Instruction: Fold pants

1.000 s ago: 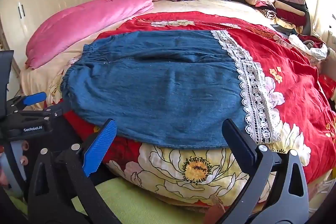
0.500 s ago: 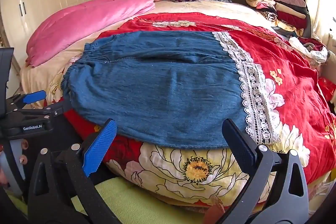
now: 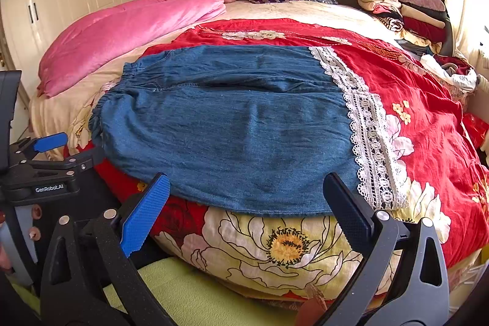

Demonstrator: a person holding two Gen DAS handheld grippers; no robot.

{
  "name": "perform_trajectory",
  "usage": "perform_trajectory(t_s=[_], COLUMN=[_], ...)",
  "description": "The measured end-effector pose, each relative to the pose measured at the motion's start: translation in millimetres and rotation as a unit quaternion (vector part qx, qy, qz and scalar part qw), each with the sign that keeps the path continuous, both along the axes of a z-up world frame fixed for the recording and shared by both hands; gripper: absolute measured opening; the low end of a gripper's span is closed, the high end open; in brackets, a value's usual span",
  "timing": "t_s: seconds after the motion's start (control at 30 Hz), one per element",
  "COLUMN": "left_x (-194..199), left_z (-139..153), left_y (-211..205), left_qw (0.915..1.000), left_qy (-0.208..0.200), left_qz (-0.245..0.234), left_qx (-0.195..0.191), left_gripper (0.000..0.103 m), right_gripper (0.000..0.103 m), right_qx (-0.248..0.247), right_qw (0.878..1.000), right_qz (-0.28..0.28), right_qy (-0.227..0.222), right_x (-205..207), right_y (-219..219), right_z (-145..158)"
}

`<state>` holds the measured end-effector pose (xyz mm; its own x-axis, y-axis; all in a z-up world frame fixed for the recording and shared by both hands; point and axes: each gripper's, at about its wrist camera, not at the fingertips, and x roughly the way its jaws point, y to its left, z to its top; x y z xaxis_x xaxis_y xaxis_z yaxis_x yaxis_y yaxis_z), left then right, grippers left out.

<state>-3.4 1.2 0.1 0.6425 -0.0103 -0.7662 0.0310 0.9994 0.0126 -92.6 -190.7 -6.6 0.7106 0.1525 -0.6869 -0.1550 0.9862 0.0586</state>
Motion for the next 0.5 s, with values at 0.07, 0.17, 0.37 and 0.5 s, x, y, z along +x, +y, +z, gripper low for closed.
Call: perform_trajectory(t_s=[0.07, 0.17, 0.37, 0.5], left_x=[0.2, 0.1, 0.2, 0.5], left_z=[-0.1, -0.1, 0.1, 0.2], left_y=[0.1, 0.4, 0.4, 0.6], left_qw=[1.0000, 1.0000, 1.0000, 1.0000], left_qy=[0.000, -0.001, -0.001, -0.002], left_qz=[0.000, 0.001, 0.001, 0.001], left_qx=[-0.001, 0.000, 0.000, 0.000], left_gripper=[0.099, 0.099, 0.099, 0.099], right_gripper=[0.095, 0.095, 0.095, 0.095], right_qx=[0.000, -0.001, -0.001, -0.002], right_qw=[1.000, 1.000, 1.000, 1.000], right_qz=[0.000, 0.001, 0.000, 0.001], right_qy=[0.000, 0.000, 0.000, 0.000], right_x=[0.0, -0.1, -0.6, 0.0], right_y=[0.1, 0.2, 0.9, 0.6], right_z=[-0.2, -0.2, -0.7, -1.1])
